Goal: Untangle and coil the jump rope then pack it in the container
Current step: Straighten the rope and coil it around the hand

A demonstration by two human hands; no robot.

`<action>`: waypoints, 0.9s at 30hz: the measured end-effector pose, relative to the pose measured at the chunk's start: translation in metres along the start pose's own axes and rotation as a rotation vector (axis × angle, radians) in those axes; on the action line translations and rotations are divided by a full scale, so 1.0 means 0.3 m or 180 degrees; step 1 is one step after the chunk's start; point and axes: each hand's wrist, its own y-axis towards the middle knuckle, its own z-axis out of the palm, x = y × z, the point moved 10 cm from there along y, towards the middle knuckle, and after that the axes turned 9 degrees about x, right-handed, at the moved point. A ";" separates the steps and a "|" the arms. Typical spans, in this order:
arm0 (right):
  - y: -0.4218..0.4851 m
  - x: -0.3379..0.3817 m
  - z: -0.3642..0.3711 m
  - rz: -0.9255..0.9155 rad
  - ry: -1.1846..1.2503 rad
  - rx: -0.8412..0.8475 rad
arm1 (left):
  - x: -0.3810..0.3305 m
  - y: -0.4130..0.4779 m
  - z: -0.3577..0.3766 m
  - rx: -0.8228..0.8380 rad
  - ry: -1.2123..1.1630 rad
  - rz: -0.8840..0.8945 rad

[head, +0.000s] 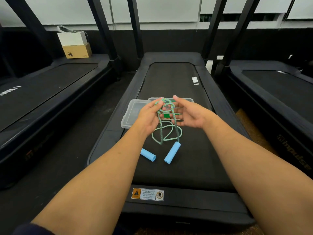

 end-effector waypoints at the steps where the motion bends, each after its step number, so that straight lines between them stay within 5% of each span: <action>1: -0.005 -0.003 0.011 0.0066 -0.0028 0.0121 | -0.001 0.000 0.007 0.0026 0.0050 -0.0004; 5: -0.013 -0.011 0.013 0.0182 -0.0318 0.0057 | 0.019 0.004 0.003 0.0088 0.0316 -0.0094; 13: -0.001 0.026 -0.102 -0.0600 0.1068 -0.0510 | 0.045 -0.003 0.013 0.0094 0.1016 -0.0284; 20: -0.044 0.051 -0.134 -0.0391 -0.2104 -0.0736 | 0.037 -0.009 -0.025 0.0067 0.1229 -0.0348; 27: -0.018 -0.013 -0.085 0.0233 -0.2577 -0.0072 | 0.044 -0.023 -0.008 0.0141 0.1243 -0.0370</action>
